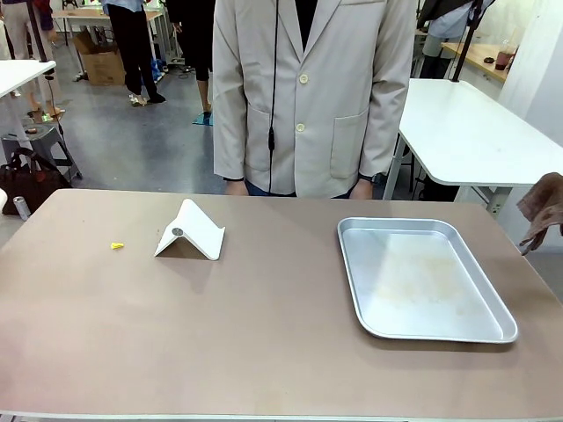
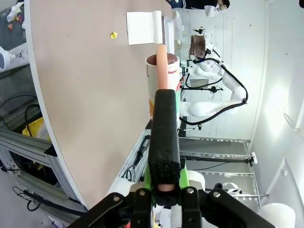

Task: Clean the surface of the table.
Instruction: Clean the area not pointed to by the person.

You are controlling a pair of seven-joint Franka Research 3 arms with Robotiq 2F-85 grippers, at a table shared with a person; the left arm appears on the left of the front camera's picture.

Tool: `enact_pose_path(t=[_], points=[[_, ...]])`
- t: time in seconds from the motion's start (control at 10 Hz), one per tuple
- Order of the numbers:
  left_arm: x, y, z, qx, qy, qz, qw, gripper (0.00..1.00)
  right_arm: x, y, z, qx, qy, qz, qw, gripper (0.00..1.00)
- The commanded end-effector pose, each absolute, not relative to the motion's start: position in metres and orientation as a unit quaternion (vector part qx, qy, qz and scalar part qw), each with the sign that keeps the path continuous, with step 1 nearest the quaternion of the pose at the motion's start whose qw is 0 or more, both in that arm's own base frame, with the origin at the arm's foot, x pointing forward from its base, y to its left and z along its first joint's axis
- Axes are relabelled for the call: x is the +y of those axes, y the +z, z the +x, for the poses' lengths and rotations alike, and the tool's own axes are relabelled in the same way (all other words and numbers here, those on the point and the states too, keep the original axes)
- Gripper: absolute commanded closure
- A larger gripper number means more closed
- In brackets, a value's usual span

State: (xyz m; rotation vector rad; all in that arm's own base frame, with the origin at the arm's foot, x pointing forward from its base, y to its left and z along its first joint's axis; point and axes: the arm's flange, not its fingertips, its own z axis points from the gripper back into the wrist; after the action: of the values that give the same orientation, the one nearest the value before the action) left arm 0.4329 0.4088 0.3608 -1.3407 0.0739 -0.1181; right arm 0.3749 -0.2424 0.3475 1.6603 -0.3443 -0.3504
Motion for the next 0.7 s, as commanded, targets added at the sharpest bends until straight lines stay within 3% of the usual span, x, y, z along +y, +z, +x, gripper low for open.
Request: enact_pose_path(t=[0.0, 0.6], points=[[0.421, 0.372, 0.443, 0.046, -0.049, -0.623, 0.779, 0.78, -0.243, 0.351, 0.374, -0.154, -0.152, 0.730, 0.648, 0.90], [0.340, 0.351, 0.510, 0.089, 0.008, -0.558, 0.825, 0.78, -0.243, 0.351, 0.374, -0.154, -0.152, 0.730, 0.648, 0.90]])
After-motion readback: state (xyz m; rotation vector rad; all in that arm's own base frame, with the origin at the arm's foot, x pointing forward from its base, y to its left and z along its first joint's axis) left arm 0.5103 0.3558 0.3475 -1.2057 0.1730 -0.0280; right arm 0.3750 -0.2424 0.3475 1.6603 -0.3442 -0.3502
